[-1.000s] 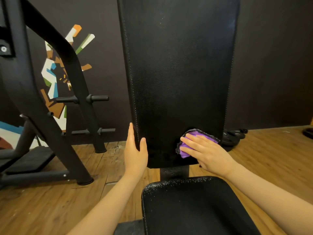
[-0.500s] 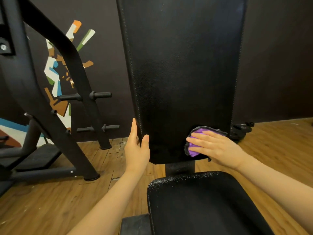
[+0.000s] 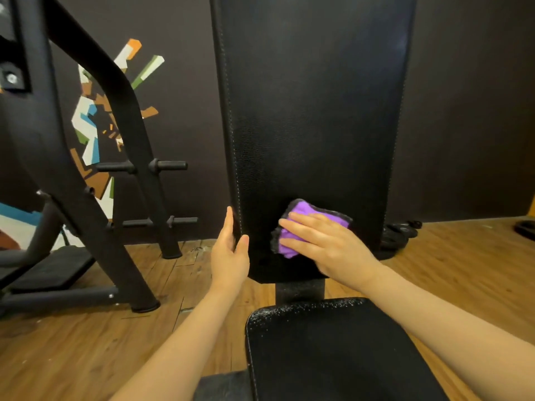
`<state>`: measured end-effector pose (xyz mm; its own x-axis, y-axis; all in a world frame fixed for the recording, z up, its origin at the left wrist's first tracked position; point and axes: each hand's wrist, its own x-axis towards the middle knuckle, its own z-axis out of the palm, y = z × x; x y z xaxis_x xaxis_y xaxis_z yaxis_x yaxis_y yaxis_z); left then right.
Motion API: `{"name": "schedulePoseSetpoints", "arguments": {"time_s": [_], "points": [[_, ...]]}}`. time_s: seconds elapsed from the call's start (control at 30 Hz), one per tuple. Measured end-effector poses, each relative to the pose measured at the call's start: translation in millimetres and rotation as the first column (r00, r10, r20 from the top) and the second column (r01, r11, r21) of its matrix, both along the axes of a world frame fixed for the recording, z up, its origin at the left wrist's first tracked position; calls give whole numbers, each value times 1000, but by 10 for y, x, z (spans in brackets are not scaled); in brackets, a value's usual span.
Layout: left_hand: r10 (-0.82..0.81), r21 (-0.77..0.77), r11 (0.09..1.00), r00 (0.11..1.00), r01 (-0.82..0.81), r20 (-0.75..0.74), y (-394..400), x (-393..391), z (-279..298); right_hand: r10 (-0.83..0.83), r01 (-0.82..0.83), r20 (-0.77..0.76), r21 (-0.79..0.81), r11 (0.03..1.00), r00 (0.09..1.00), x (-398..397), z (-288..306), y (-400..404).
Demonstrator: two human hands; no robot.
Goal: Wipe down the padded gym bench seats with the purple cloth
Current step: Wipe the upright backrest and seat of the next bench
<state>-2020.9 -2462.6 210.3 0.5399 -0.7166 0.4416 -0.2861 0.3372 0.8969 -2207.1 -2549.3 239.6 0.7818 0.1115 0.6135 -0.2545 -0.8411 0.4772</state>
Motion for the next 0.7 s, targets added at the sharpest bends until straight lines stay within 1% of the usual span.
{"name": "schedulePoseSetpoints", "arguments": {"time_s": [0.03,0.1,0.17,0.23,0.27,0.33,0.47,0.57,0.7], "points": [[-10,5,1000,1000,10,-7,13,27,13,1,-1,-2,-11,1000,1000,182,40,34],[-32,24,999,999,33,-44,45,69,28,-68,68,33,-13,998,997,509,13,74],[-58,40,997,995,61,-79,78,96,19,-158,152,75,80,985,985,717,-150,129],[-75,57,995,995,79,-71,94,112,-16,-196,181,88,154,971,977,763,-374,197],[-77,69,994,996,81,-54,98,116,-32,-202,191,70,145,971,977,744,-477,222],[-84,79,993,996,86,-30,91,124,-62,-211,211,-7,75,975,978,654,-628,224],[-65,88,994,998,65,-8,89,83,-56,-253,259,-132,35,965,959,534,-640,179],[-3,81,997,999,0,32,110,-5,-43,-229,222,-251,-56,973,941,542,-597,191],[72,75,994,995,-78,71,81,-147,-113,-227,177,-347,-171,969,910,511,-554,83]]}}
